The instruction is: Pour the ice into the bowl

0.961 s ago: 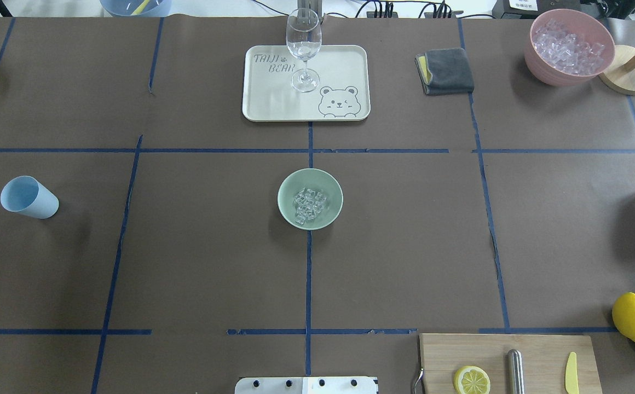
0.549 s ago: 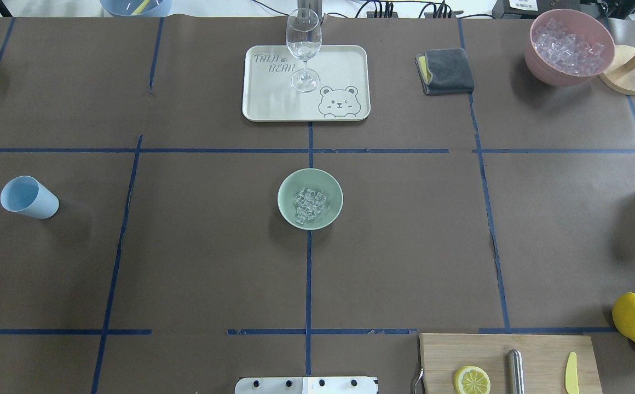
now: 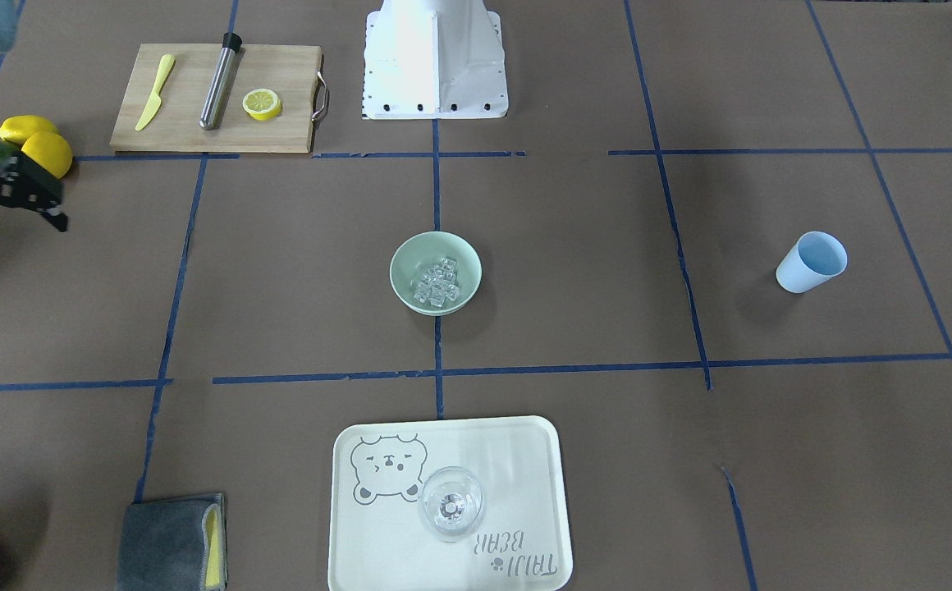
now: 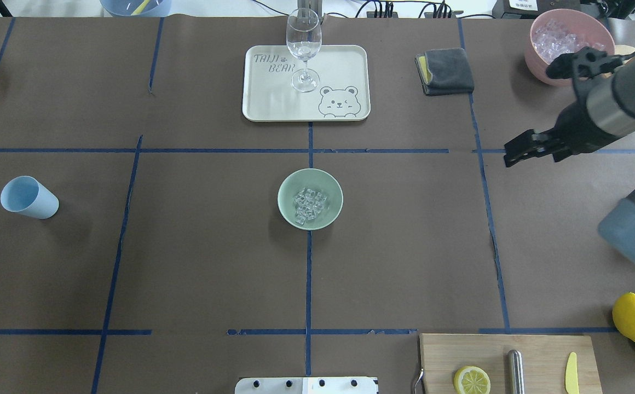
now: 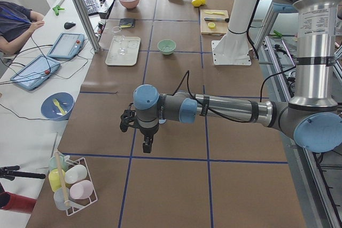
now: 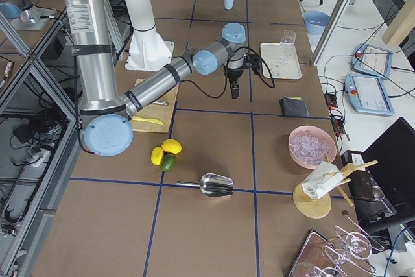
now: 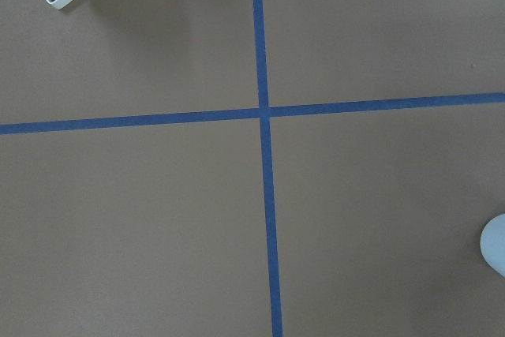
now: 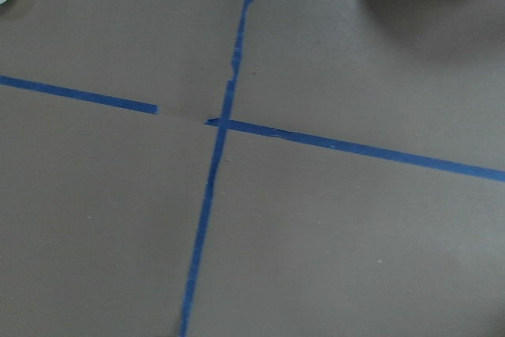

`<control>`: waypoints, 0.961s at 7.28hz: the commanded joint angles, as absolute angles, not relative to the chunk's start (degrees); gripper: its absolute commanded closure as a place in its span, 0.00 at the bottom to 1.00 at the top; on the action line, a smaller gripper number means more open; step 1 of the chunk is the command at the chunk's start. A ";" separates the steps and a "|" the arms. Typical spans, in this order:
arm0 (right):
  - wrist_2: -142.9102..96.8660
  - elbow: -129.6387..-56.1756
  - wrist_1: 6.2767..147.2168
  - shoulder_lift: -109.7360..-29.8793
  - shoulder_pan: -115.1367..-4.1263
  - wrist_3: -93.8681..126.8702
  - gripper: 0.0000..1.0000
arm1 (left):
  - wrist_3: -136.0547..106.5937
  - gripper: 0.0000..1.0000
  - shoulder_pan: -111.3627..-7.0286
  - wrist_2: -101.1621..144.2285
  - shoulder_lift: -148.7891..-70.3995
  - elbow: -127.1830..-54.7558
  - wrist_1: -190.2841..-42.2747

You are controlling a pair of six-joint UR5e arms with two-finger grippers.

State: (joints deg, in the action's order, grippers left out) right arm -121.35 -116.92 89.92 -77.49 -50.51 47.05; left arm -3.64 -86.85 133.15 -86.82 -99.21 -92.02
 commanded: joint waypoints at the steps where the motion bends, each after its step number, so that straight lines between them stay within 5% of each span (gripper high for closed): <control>1: -113.23 -110.53 90.35 -65.46 -38.88 59.30 0.09 | -3.60 0.00 -86.92 133.15 -86.92 -99.40 -92.02; 4: -107.41 -101.18 90.00 -55.21 -32.18 71.60 0.08 | -3.43 0.00 -86.92 133.15 -86.92 -99.40 -92.02; 7: -106.00 -94.26 89.91 -49.34 -30.94 71.72 0.22 | -3.43 0.00 -86.92 133.15 -86.66 -99.32 -92.11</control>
State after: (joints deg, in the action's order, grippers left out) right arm -106.34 -98.17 89.93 -52.56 -31.48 71.50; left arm -3.43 -86.93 133.15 -86.76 -99.37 -92.08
